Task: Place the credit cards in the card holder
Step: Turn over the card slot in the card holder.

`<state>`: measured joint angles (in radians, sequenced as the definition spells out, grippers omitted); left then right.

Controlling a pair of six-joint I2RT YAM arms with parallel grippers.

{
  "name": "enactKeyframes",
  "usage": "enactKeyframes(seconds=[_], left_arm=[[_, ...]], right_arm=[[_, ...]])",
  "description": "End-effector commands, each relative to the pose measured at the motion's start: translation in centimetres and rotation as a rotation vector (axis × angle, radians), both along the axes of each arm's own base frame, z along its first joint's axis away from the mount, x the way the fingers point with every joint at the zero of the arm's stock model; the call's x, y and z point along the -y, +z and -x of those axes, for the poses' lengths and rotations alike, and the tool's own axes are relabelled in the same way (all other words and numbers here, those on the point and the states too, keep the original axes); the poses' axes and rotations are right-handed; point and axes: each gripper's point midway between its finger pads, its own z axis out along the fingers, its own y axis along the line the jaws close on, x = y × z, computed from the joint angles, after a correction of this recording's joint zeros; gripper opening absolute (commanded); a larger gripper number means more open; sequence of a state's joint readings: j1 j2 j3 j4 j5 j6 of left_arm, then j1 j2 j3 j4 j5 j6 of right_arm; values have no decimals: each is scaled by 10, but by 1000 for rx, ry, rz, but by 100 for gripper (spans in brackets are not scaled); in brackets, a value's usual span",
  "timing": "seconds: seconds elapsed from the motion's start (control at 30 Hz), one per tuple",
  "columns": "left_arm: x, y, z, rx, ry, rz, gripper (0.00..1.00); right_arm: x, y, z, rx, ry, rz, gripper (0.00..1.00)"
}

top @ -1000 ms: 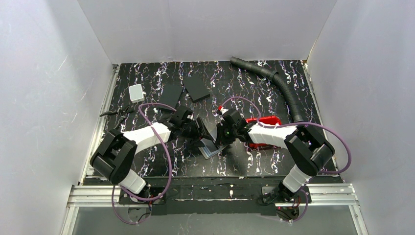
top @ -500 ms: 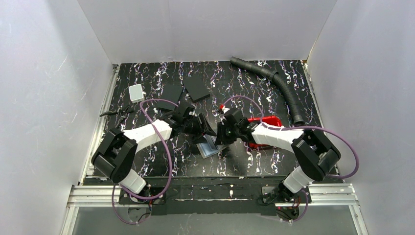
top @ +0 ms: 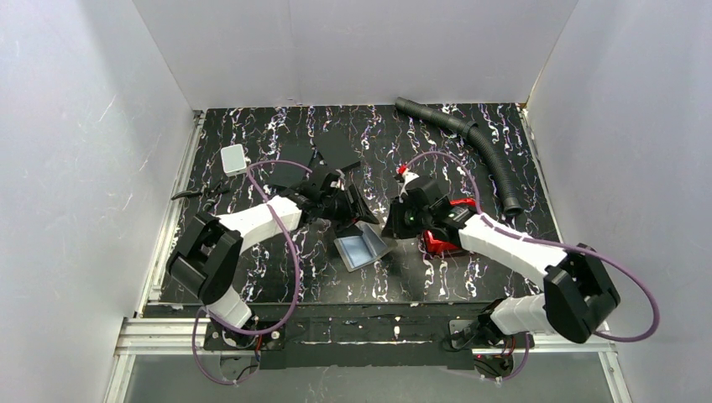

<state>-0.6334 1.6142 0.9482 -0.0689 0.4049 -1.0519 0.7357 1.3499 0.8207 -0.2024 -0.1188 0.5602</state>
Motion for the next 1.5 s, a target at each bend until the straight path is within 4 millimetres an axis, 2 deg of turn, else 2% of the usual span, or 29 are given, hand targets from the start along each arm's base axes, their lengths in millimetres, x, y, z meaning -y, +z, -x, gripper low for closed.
enactKeyframes(seconds=[0.0,0.43,0.57,0.83,0.93,1.13,1.23,1.47], left_arm=[[10,7,-3,6,-35,6,61],[36,-3,-11,-16,-82,15,62],[46,-15,-9,-60,-111,22,63],[41,-30,-5,-68,-141,-18,66],[41,-21,-3,-68,-152,-7,67],[33,19,-5,29,-180,-20,73],[32,27,-3,42,-183,-9,74],[30,31,2,42,-182,-2,75]], right_arm=[[25,17,-3,43,-39,57,22],[83,69,-24,175,-170,139,24],[92,74,-29,185,-191,149,25],[95,73,-32,171,-189,128,26],[98,71,-32,163,-194,131,26],[101,71,-32,144,-202,92,27],[102,69,-35,127,-212,54,30],[114,62,-39,98,-249,61,35]])
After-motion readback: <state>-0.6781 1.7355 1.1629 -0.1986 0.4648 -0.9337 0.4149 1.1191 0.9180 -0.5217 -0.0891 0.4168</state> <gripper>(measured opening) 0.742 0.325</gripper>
